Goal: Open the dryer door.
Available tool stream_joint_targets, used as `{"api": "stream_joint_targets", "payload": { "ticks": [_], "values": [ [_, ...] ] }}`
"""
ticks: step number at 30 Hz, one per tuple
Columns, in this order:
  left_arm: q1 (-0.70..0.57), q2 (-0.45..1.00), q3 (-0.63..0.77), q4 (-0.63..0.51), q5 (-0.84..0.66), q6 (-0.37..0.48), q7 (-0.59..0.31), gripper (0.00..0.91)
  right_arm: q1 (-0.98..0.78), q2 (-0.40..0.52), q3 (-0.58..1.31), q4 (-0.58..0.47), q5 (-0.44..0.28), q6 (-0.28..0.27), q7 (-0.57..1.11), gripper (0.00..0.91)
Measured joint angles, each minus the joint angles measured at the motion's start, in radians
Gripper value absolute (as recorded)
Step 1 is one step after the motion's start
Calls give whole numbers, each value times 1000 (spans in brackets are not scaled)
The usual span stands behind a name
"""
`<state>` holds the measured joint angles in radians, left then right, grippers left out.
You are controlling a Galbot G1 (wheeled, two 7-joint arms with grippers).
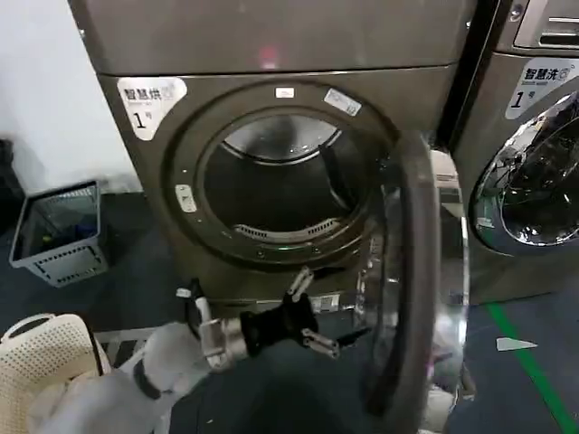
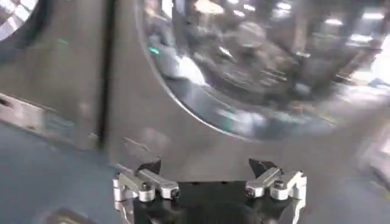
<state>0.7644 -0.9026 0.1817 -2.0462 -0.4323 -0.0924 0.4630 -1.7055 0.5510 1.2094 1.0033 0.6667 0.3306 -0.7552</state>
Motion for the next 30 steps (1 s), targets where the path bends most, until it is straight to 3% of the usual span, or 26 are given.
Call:
{"api": "stream_joint_targets", "payload": {
  "ticks": [6,16,22,30],
  "values": [
    [-69,-57,70,33,58,-13,-36,907,-163,103,181,94,-74,-16,125,907],
    [-170,-197,189,134,139,-49,-104,907,-363,305,383,310,-126,-150,274,907],
    [-227,-282,236,217,208,-77,-140,907,-428,431,477,433,-197,-162,277,907],
    [-278,-401,254,339,394,-152,-193,907,-463,552,554,523,-202,-160,271,907]
  ]
}}
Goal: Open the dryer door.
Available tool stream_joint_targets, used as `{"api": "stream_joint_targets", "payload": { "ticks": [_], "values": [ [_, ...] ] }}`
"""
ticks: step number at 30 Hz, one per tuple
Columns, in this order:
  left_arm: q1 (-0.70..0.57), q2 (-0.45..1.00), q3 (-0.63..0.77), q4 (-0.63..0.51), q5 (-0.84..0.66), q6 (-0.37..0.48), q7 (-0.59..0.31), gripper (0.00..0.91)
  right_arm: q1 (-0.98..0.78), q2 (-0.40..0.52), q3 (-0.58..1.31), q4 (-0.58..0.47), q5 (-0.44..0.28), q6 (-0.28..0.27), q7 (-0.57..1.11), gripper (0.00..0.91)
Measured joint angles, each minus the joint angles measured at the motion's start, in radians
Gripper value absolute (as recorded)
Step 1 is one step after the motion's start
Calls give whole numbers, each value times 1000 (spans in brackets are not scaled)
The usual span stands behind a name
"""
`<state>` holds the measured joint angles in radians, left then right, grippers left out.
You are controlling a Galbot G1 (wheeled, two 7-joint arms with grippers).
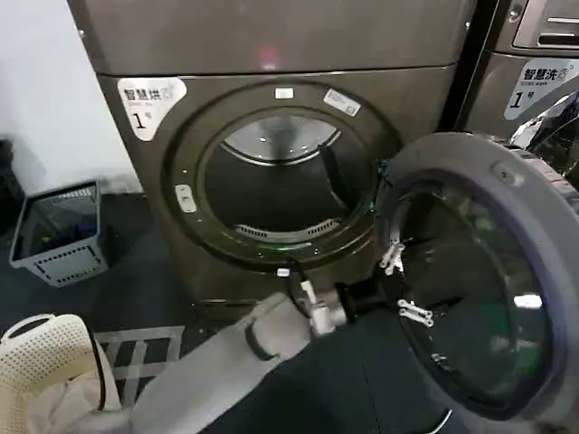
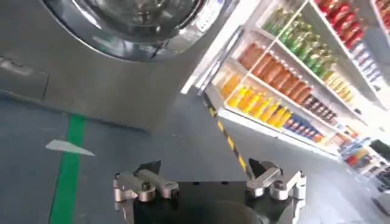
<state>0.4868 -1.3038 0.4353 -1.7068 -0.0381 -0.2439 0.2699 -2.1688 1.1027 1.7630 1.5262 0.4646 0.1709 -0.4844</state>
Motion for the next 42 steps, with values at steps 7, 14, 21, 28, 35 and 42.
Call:
{"api": "stream_joint_targets", "payload": {
  "ticks": [7,14,21,28,35,42],
  "values": [
    [-43,-86,14,95,44,-18,-4,907,-5,66,27,34,0,7,3,907],
    [-83,-170,31,189,77,-27,-19,907,-8,130,51,64,5,17,10,907],
    [-115,-239,32,282,86,-8,-43,907,-12,179,73,104,8,13,13,907],
    [-136,-282,29,353,62,46,-61,907,-12,213,81,140,8,-1,19,907],
    [-139,-305,28,372,64,98,-83,907,-13,227,86,162,8,-8,26,907],
    [-142,-305,26,366,36,157,-100,907,-13,231,86,167,8,-11,26,907]
  ]
}}
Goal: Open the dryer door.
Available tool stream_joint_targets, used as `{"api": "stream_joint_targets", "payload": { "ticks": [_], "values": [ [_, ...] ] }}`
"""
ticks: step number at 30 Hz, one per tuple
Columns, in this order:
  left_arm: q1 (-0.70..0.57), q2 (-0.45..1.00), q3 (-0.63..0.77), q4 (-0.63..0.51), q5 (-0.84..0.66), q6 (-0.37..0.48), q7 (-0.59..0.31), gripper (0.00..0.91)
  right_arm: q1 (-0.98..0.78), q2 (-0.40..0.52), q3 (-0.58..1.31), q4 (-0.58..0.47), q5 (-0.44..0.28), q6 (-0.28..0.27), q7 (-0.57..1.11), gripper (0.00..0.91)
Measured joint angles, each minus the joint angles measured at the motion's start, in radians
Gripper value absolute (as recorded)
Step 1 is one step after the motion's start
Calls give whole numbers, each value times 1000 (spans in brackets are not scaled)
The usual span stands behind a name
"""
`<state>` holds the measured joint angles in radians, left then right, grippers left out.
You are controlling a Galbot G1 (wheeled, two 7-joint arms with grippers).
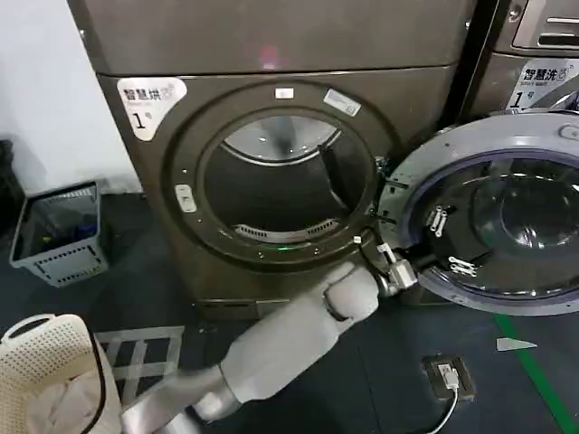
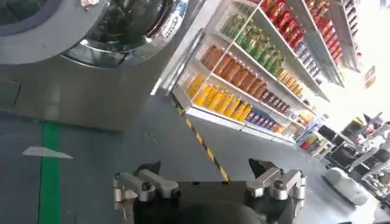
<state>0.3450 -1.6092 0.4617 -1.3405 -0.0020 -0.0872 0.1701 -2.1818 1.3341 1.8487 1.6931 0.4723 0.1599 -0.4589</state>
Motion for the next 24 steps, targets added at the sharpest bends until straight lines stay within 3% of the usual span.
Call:
{"api": "stream_joint_targets", "payload": {
  "ticks": [15,24],
  "values": [
    [25,24,2,-57,-26,-7,22,907,2,-14,-2,-16,-1,-3,-6,907],
    [74,132,15,-209,-44,25,93,907,9,-24,-7,-14,0,-11,-8,907]
  ]
}}
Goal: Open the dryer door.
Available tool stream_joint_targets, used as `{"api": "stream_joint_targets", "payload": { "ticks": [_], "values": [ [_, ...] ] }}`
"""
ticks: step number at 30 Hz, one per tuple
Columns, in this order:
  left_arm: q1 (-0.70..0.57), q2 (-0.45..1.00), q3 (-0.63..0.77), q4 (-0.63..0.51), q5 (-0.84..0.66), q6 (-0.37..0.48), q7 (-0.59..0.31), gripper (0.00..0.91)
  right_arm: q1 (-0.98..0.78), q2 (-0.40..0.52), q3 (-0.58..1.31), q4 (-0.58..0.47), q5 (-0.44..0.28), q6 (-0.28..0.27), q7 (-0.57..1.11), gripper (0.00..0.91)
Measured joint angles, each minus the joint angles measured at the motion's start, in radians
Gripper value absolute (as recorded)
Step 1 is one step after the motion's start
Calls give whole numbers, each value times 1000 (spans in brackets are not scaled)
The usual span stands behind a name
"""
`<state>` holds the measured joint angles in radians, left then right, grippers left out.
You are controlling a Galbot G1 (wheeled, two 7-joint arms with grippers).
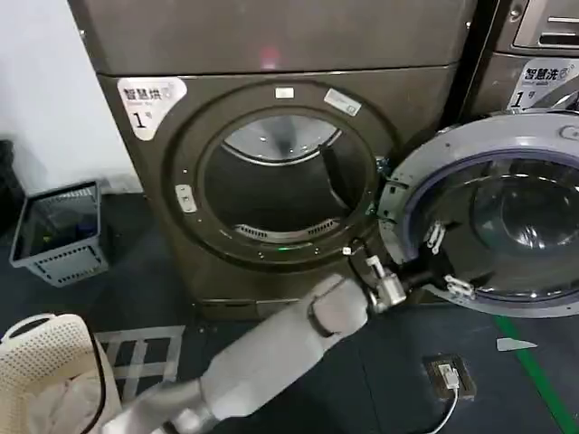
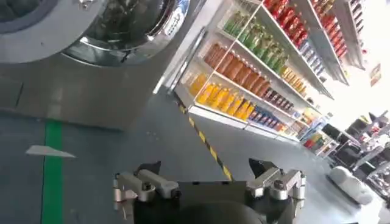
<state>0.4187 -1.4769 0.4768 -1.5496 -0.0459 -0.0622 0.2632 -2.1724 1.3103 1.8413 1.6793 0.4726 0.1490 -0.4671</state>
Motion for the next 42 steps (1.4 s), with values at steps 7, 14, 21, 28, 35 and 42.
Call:
{"api": "stream_joint_targets", "payload": {
  "ticks": [7,14,21,28,35,42],
  "values": [
    [68,141,-27,-176,-42,58,7,907,16,0,5,16,-10,-38,8,907],
    [156,341,-61,-368,-101,65,9,907,39,14,14,39,-61,-103,28,907],
    [269,546,-176,-528,-168,84,4,907,56,46,32,75,-120,-182,95,907],
    [502,684,-457,-601,-318,177,-40,907,68,78,53,50,-156,-199,184,907],
    [718,732,-745,-613,-439,321,-91,907,91,96,54,3,-160,-195,212,907],
    [891,732,-965,-609,-652,512,-220,907,115,116,50,-28,-171,-196,207,907]
  ]
}}
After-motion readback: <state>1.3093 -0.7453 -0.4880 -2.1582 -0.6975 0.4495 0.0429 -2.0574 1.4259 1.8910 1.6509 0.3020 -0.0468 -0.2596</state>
